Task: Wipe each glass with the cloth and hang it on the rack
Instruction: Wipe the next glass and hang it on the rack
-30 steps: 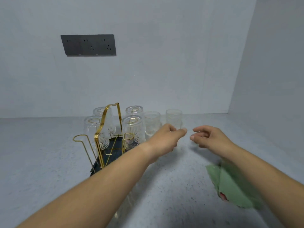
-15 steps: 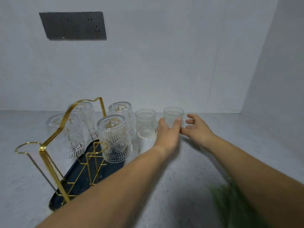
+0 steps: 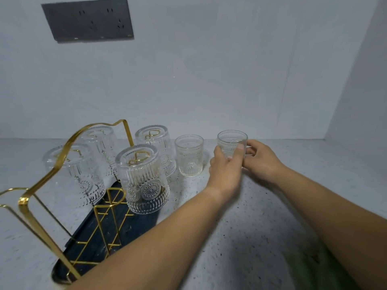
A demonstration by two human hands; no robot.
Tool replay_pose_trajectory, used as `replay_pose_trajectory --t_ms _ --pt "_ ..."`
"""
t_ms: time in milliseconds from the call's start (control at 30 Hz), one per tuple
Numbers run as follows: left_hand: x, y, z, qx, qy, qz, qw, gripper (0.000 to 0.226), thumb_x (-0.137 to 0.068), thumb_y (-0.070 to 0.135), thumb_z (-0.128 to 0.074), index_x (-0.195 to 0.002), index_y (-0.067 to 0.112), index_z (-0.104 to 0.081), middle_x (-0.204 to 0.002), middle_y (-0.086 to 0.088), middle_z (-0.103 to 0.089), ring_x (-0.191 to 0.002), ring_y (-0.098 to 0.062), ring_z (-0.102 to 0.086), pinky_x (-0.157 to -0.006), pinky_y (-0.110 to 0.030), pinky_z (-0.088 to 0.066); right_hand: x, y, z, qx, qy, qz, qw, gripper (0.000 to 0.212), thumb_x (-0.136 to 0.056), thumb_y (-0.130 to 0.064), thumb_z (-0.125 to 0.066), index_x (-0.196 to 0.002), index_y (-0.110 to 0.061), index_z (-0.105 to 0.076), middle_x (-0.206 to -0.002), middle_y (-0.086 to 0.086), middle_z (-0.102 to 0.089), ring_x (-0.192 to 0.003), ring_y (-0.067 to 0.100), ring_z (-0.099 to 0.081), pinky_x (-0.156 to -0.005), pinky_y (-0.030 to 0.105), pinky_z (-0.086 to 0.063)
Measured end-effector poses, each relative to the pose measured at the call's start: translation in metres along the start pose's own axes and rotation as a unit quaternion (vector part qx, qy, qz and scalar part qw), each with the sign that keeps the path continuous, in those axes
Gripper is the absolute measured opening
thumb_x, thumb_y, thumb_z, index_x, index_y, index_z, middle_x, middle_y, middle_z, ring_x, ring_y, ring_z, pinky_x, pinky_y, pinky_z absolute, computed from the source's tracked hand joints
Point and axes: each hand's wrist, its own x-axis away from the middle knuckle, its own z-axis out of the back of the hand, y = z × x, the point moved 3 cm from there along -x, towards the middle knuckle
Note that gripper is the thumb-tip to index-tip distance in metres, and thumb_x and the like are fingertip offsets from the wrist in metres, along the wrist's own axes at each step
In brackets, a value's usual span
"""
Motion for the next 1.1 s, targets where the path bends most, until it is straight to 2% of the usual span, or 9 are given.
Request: replay_pose_trajectory --t_ms 133,267,333,400,600,700,833,1000,1100 --pt "0.03 0.002 0.006 0.021 -0.005 -0.044 0.999 0.093 -0.072 0.08 -0.054 -0.152 0.034 -0.037 -0.148 -0.003 -0.048 -0.143 -0.019 -0.044 -0.121 -0.045 -0.037 0.039 -0.022 0.019 0.012 0.019 0.017 1.0 0.042 -0.079 -0.028 -0.086 -0.118 -0.03 -0.068 -0.104 -0.006 -0.078 -0.095 0.009 -0.074 -0.087 0.028 -0.054" --pt "0.076 0.004 0.026 0.082 -0.026 -0.067 0.994 0.067 -0.074 0.062 -0.068 -0.133 0.034 -0.051 -0.116 -0.002 -0.059 -0.103 -0.007 -0.059 -0.093 -0.017 -0.046 0.109 -0.047 0.035 -0.006 -0.023 0.005 1.0 0.046 -0.077 -0.036 -0.084 -0.119 -0.032 -0.068 -0.105 -0.009 -0.079 -0.095 0.005 -0.074 -0.085 0.027 -0.05" --pt "0.095 0.005 0.037 0.121 -0.076 -0.069 0.987 0.062 -0.075 0.058 -0.073 -0.128 0.029 -0.062 -0.107 -0.011 -0.066 -0.099 -0.018 -0.067 -0.095 -0.024 -0.053 0.144 -0.055 0.033 -0.033 -0.054 -0.005 0.998 0.05 -0.075 -0.032 -0.081 -0.123 -0.026 -0.068 -0.11 -0.005 -0.079 -0.102 0.012 -0.075 -0.091 0.031 -0.053" --pt "0.108 0.008 0.046 0.137 -0.147 -0.072 0.977 0.054 -0.086 0.05 -0.072 -0.125 0.013 -0.07 -0.119 -0.023 -0.072 -0.115 -0.037 -0.068 -0.108 -0.044 -0.053 0.17 -0.061 0.026 -0.073 -0.079 -0.021 0.994 0.048 -0.079 -0.026 -0.077 -0.126 -0.02 -0.067 -0.113 0.002 -0.079 -0.107 0.021 -0.075 -0.095 0.037 -0.055" --pt "0.141 0.006 0.062 0.254 -0.248 -0.018 0.935 0.063 -0.088 0.037 -0.076 -0.135 -0.003 -0.061 -0.133 -0.029 -0.067 -0.124 -0.043 -0.065 -0.112 -0.059 -0.046 0.222 -0.077 0.006 -0.063 -0.031 -0.027 0.997 0.068 -0.07 -0.044 -0.081 -0.132 -0.025 -0.06 -0.096 -0.001 -0.079 -0.097 0.022 -0.077 -0.089 0.045 -0.06" --pt "0.148 -0.006 0.059 0.327 -0.209 0.031 0.921 0.073 -0.081 0.04 -0.084 -0.135 -0.003 -0.059 -0.133 -0.032 -0.065 -0.121 -0.043 -0.063 -0.108 -0.057 -0.048 0.24 -0.075 0.009 0.014 0.054 -0.019 0.998 0.072 -0.059 -0.067 -0.073 -0.121 -0.032 -0.059 -0.087 -0.008 -0.073 -0.088 0.012 -0.074 -0.084 0.038 -0.06" --pt "0.149 -0.014 0.065 0.397 -0.196 0.072 0.894 0.068 -0.069 0.039 -0.093 -0.125 0.011 -0.067 -0.127 -0.022 -0.064 -0.123 -0.04 -0.057 -0.119 -0.063 -0.034 0.269 -0.055 0.034 0.327 0.063 -0.003 0.943 0.05 -0.071 -0.08 -0.049 -0.101 -0.044 -0.064 -0.099 -0.026 -0.064 -0.101 -0.005 -0.06 -0.089 0.022 -0.047" --pt "0.15 -0.015 0.067 0.414 -0.213 0.088 0.881 0.075 -0.066 0.04 -0.092 -0.128 0.011 -0.062 -0.128 -0.023 -0.06 -0.124 -0.04 -0.055 -0.12 -0.066 -0.031 0.293 -0.02 0.047 0.42 -0.048 -0.099 0.901 0.082 -0.074 -0.086 -0.048 -0.141 -0.039 -0.053 -0.139 -0.027 -0.039 -0.14 0.005 -0.034 -0.119 0.028 -0.028" --pt "0.154 -0.013 0.065 0.414 -0.222 0.094 0.878 0.063 -0.076 0.036 -0.081 -0.129 0.008 -0.063 -0.126 -0.02 -0.064 -0.123 -0.039 -0.058 -0.119 -0.064 -0.036 0.297 -0.012 0.04 0.445 -0.023 -0.075 0.892 0.07 -0.086 -0.072 -0.057 -0.147 -0.036 -0.05 -0.148 -0.024 -0.035 -0.147 0.006 -0.026 -0.121 0.026 -0.02"
